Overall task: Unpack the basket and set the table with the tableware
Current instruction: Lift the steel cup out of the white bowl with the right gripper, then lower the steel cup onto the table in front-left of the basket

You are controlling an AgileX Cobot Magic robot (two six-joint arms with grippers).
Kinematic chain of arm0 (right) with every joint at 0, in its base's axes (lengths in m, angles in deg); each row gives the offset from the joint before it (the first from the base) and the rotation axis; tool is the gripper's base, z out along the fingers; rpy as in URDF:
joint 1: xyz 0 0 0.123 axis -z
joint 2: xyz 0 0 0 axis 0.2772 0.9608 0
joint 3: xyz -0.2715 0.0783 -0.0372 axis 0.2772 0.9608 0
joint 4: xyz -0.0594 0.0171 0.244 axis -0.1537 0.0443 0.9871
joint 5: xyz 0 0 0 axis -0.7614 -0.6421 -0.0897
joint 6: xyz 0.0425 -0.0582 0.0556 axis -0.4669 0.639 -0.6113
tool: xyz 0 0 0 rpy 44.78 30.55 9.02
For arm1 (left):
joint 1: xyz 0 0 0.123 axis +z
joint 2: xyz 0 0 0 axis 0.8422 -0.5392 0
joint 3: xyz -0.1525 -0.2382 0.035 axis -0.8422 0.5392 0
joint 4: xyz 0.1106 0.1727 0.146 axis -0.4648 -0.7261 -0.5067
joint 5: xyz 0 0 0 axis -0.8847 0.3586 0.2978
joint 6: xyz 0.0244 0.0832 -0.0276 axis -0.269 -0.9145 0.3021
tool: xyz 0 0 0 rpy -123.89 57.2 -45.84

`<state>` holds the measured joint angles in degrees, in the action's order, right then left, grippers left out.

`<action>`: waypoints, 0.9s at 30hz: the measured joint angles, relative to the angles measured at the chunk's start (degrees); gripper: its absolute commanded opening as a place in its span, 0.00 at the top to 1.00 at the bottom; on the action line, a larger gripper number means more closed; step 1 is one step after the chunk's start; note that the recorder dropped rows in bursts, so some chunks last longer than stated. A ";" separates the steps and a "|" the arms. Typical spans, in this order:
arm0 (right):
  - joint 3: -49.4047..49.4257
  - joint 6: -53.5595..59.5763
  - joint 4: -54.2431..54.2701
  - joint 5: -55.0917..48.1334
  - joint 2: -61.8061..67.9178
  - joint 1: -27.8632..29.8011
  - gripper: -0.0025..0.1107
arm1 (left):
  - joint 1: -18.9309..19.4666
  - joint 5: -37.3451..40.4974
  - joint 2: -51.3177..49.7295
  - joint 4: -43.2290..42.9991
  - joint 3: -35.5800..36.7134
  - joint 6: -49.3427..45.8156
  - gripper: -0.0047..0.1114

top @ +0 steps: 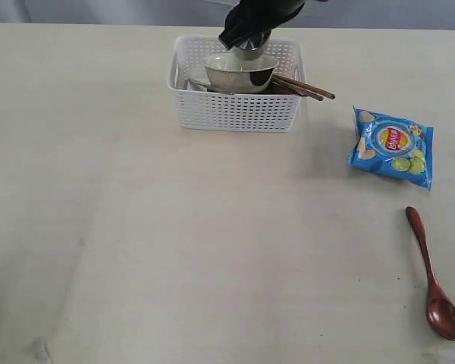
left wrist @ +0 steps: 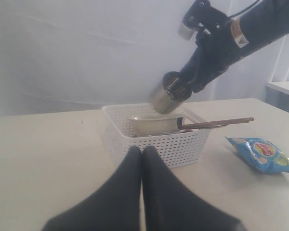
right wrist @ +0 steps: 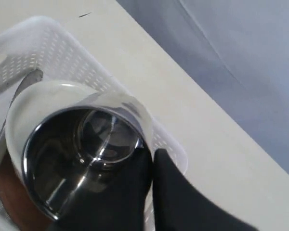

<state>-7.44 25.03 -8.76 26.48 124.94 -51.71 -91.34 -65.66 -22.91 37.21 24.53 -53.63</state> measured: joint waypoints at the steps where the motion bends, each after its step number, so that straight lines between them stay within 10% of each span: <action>1: 0.00 0.00 0.30 -0.36 -0.36 0.00 0.98 | 0.00 0.00 0.00 0.00 0.00 0.00 0.96; 27: 14.42 12.78 32.02 -11.14 -10.00 -11.84 0.98 | 0.00 0.00 0.00 0.00 0.00 0.00 0.96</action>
<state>6.98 37.81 23.27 15.34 114.93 -63.54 -91.34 -65.66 -22.91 37.21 24.53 -53.63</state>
